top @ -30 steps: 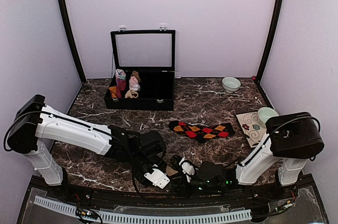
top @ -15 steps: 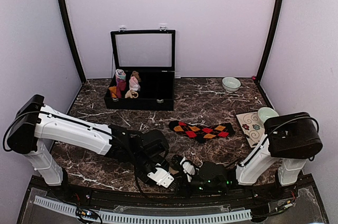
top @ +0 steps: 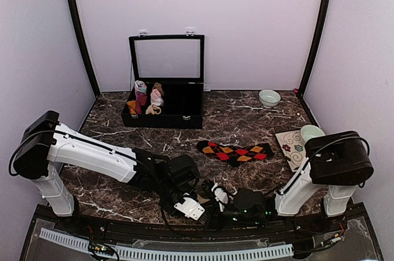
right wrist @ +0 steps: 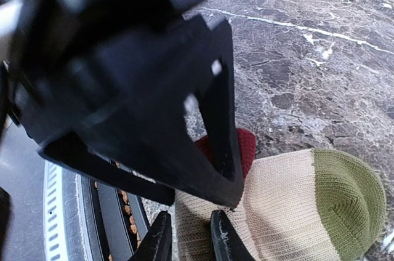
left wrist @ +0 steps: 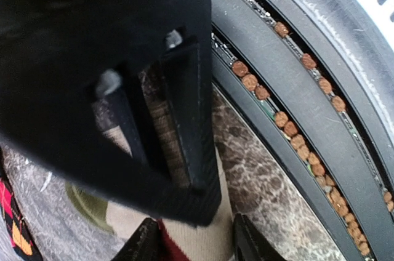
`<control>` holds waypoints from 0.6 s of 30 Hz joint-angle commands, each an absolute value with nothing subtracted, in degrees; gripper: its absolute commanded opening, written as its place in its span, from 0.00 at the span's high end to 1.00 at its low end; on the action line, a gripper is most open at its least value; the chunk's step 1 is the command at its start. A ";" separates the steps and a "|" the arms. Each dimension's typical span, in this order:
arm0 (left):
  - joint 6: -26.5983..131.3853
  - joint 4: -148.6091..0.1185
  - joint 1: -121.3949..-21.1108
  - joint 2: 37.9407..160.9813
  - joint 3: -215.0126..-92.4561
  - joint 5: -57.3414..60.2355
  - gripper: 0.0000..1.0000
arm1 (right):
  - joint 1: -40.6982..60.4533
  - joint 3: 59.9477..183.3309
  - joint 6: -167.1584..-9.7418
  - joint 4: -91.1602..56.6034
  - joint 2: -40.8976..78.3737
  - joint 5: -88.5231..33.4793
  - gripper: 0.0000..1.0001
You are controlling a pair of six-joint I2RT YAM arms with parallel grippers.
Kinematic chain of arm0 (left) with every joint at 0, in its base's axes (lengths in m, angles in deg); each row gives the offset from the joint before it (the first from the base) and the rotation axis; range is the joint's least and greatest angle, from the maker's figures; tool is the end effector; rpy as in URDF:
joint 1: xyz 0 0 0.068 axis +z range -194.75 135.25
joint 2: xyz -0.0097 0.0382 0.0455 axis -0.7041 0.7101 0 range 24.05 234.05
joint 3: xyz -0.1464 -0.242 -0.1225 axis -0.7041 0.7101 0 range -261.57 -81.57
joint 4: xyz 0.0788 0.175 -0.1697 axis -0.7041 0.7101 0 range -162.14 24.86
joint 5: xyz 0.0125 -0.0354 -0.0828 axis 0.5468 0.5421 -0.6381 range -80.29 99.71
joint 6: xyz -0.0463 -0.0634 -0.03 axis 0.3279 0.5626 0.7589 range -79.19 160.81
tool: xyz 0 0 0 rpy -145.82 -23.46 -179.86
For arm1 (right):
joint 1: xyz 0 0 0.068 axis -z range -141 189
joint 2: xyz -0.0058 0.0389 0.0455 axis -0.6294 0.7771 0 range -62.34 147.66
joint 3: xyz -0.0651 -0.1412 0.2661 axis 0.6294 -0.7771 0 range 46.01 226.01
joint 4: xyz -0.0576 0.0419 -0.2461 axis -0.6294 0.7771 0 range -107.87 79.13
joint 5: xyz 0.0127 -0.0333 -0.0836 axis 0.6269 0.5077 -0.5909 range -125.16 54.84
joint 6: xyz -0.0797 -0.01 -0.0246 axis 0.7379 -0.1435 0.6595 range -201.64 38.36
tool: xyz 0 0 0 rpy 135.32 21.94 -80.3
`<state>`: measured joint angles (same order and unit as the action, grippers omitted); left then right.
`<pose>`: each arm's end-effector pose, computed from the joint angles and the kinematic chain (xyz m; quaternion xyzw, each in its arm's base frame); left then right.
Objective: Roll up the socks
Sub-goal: Roll the sock at the center of the board.
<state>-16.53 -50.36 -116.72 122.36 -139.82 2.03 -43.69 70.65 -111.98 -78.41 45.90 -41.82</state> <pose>0.1004 -0.3401 0.1731 0.8816 0.3995 -0.0953 0.2326 0.0511 0.3319 0.1100 -0.3386 0.7615 0.4325 0.3440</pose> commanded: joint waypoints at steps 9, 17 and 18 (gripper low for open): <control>-13.92 -56.12 -117.17 124.53 -135.06 2.60 0.62 | -43.70 63.82 -115.56 -60.45 52.57 -39.83 0.79; -12.52 -54.50 -116.80 126.05 -135.42 3.21 1.00 | -43.71 59.99 -117.54 -67.84 50.21 -44.52 0.79; -12.46 -53.70 -116.67 126.50 -135.81 2.91 1.00 | -43.70 59.11 -117.50 -68.62 48.72 -45.99 0.79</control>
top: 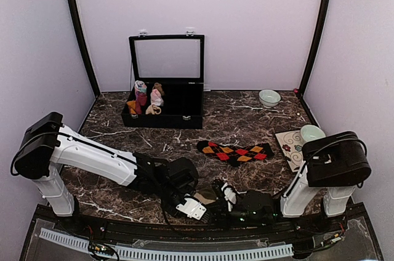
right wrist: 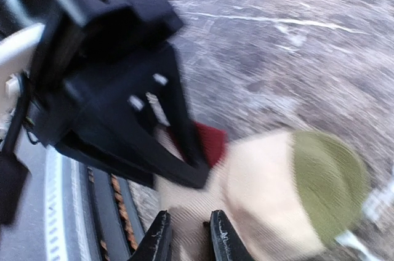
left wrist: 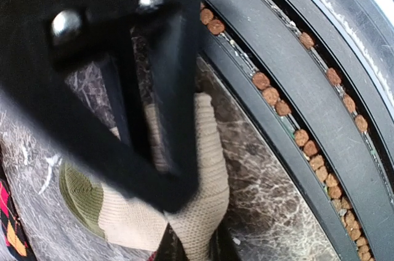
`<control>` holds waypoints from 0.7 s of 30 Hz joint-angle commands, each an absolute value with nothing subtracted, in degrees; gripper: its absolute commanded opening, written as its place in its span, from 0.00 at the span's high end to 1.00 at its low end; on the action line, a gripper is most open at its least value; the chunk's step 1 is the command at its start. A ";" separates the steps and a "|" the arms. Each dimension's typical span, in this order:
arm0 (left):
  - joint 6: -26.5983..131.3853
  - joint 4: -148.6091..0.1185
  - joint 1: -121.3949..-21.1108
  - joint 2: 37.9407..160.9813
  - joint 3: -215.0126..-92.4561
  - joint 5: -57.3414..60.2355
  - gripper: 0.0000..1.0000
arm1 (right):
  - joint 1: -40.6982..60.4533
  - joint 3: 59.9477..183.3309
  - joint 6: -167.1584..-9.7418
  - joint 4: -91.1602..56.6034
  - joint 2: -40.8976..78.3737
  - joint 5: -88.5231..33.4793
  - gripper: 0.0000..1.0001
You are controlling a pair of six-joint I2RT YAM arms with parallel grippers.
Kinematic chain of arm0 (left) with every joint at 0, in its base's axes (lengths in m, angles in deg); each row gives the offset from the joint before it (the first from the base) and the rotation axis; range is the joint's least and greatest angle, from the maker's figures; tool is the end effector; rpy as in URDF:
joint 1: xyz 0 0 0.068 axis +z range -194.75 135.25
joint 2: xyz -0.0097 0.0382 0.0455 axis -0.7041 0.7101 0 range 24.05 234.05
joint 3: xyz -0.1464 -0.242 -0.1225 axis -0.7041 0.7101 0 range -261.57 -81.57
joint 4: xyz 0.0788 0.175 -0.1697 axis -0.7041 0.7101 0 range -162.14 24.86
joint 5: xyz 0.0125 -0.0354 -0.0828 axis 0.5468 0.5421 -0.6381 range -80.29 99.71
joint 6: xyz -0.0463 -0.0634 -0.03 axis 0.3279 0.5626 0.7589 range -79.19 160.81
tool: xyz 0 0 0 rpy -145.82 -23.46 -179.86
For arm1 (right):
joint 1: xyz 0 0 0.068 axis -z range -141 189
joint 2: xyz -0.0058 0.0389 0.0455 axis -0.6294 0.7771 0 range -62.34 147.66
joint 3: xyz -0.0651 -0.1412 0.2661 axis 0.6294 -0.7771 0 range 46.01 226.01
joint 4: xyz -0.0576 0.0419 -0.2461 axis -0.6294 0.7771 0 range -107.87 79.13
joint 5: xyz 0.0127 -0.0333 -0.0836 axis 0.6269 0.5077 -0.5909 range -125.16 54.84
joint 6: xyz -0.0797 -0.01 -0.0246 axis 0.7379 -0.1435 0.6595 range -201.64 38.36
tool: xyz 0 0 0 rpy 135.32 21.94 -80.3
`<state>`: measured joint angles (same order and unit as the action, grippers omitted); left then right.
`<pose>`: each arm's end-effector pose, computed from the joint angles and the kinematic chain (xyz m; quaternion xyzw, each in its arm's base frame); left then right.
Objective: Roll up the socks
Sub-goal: Roll the sock at the center of the board.
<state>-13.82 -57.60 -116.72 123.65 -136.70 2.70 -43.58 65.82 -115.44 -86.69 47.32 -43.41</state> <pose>0.1025 -0.3438 0.1588 0.8666 0.4176 -0.0984 0.2548 0.0515 0.3147 0.1044 -0.3025 0.7656 0.4486 0.3479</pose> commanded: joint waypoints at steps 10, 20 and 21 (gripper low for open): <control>-10.58 -44.60 -112.96 135.29 -143.66 -0.94 1.00 | -43.79 48.77 -117.67 -78.74 32.78 -58.95 0.70; -4.44 -34.52 -109.59 144.51 -152.43 -7.68 1.00 | -43.79 48.44 -110.40 -60.80 8.87 -63.26 0.63; -3.47 -33.54 -108.59 145.40 -153.23 -8.35 1.00 | -43.79 48.46 -109.17 -59.31 7.02 -62.71 0.63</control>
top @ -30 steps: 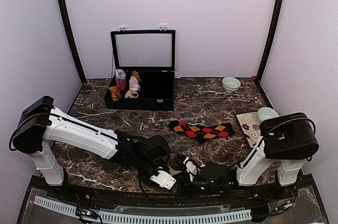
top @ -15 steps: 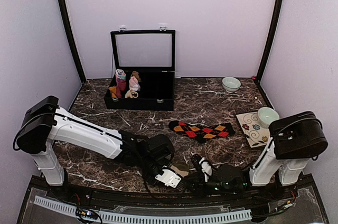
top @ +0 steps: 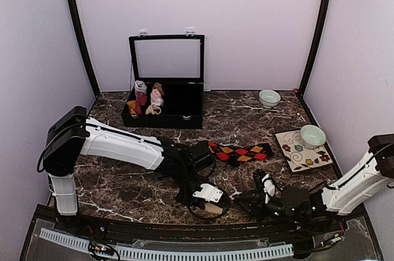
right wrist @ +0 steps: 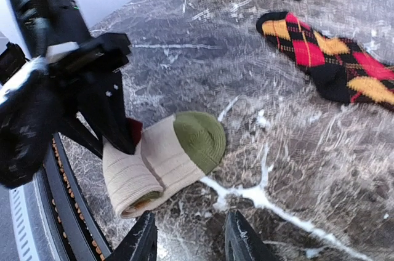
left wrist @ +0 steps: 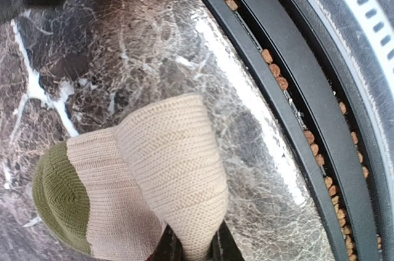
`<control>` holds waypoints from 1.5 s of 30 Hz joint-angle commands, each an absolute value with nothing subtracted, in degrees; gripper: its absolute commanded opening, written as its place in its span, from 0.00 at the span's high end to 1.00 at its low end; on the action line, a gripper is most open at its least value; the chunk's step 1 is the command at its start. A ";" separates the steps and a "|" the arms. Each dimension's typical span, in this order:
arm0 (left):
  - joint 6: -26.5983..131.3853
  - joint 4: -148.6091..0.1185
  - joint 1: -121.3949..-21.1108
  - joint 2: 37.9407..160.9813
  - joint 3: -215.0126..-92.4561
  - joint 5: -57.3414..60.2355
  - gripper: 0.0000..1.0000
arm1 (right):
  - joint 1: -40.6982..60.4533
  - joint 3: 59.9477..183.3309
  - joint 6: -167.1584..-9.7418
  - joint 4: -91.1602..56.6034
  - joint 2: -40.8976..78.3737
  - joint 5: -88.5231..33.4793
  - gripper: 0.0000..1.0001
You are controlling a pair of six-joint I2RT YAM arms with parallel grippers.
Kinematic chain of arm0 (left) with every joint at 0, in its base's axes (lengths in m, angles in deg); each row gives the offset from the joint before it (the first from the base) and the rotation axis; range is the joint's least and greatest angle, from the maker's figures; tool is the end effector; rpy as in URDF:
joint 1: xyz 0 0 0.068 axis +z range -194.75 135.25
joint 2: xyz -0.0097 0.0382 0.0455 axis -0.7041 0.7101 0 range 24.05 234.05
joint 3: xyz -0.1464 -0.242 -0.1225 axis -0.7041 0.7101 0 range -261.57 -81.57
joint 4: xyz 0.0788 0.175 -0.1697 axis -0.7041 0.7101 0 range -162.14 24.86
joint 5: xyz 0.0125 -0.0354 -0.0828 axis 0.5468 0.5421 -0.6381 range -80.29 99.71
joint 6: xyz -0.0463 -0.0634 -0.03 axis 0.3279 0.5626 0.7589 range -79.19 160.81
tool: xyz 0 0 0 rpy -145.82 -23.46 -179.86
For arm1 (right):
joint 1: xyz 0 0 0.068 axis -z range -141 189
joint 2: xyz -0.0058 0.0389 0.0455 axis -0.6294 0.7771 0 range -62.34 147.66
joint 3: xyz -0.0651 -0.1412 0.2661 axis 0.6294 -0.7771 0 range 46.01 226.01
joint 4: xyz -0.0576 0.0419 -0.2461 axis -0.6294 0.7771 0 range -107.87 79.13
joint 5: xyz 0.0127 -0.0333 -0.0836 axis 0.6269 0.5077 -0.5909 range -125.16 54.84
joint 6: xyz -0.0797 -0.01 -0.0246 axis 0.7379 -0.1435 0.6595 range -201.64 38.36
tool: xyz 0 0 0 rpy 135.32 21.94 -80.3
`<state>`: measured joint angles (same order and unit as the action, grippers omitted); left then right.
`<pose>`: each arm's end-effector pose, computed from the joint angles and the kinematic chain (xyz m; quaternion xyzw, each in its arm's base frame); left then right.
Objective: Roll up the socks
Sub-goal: Roll the sock at the center of the board.
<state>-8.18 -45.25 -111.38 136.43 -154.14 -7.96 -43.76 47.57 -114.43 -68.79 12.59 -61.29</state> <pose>0.1436 -0.3885 0.1518 0.8355 0.4893 -0.1792 0.1742 0.0569 0.1917 0.1379 -0.2281 0.7871 0.3579 0.4476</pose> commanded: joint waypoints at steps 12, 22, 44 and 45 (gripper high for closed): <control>3.68 -29.23 -102.68 147.87 -148.92 -6.99 1.00 | -43.85 53.26 -96.50 -51.90 5.56 -52.98 0.65; 0.65 -25.64 -102.67 154.45 -153.72 -9.74 1.00 | -45.20 67.44 -83.46 -47.23 18.73 -50.40 0.64; -7.30 -9.09 -102.41 170.37 -171.11 -13.38 1.00 | -43.07 71.65 -75.28 -54.85 28.16 -45.69 0.69; -7.06 -9.20 -102.41 170.53 -171.12 -13.37 1.00 | -42.62 71.82 -74.96 -55.58 28.48 -45.56 0.69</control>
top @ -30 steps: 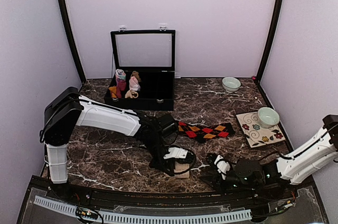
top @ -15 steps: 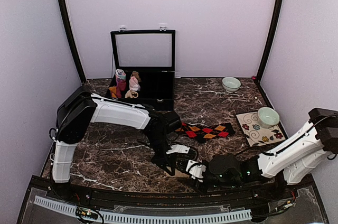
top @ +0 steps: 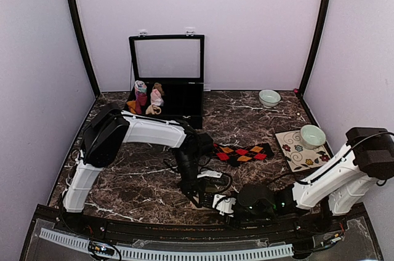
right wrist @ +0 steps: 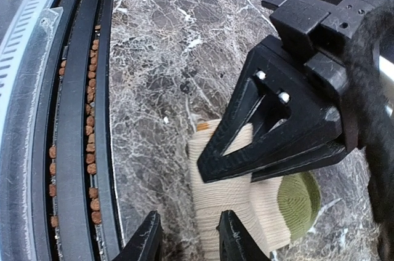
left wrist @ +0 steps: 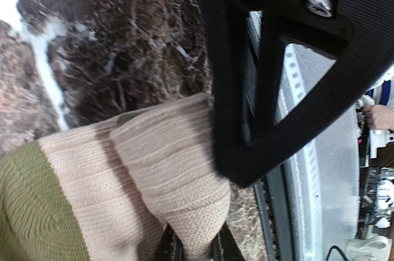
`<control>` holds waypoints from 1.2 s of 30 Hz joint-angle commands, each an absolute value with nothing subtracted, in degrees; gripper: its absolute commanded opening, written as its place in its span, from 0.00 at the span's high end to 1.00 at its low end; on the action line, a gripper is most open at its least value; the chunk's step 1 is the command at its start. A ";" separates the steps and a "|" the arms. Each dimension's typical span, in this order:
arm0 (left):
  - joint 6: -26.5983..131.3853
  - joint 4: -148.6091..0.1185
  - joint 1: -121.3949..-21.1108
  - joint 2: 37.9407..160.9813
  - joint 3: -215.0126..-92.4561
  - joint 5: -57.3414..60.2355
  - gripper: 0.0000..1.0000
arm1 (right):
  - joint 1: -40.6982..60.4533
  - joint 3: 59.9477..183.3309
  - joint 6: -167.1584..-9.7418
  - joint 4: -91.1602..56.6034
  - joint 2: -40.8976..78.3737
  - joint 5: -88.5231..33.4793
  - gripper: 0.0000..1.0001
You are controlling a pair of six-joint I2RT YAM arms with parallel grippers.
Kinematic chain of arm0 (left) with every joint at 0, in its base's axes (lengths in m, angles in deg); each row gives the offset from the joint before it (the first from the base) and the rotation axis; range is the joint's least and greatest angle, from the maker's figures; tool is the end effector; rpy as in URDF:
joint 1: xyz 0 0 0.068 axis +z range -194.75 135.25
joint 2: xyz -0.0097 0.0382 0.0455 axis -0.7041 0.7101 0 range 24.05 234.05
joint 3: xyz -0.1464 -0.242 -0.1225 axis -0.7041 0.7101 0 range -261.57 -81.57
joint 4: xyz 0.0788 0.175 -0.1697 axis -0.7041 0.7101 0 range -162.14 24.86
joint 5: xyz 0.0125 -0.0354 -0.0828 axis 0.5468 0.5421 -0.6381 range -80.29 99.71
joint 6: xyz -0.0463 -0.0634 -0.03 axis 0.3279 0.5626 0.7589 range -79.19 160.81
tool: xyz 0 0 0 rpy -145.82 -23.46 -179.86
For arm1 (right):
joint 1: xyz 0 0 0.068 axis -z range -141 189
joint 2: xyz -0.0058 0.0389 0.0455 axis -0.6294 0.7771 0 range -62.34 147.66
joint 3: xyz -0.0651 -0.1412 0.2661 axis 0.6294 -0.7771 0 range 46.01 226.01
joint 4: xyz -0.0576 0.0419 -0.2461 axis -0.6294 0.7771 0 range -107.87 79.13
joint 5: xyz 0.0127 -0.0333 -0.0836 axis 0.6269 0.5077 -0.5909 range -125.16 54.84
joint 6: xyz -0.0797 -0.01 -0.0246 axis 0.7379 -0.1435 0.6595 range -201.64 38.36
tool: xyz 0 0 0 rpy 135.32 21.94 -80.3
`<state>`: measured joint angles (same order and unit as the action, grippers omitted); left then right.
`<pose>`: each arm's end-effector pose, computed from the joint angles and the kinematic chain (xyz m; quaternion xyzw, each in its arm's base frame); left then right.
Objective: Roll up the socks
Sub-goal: Roll the sock at the center of the board.
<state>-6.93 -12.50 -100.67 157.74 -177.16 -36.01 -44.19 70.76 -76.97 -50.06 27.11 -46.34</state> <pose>0.2007 -0.3906 0.1061 -0.7066 -0.5887 0.3821 0.0896 0.0493 0.2932 0.1445 -0.5717 0.6610 0.2368 0.4245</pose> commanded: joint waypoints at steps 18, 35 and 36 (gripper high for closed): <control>-4.34 -12.34 -101.71 171.52 -171.56 -9.24 1.00 | -42.29 71.83 -78.14 -59.00 36.57 -40.90 0.80; 1.08 -27.17 -99.95 158.50 -160.75 -5.32 0.59 | -42.56 67.62 -93.05 -70.25 50.95 -38.79 0.95; 1.40 -28.76 -99.88 156.83 -159.16 -4.50 0.40 | -42.60 67.83 -94.00 -69.53 51.29 -38.45 0.96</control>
<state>-0.14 -11.67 -100.17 152.63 -168.15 -36.88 -42.45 69.88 -87.83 -80.92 46.12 -40.73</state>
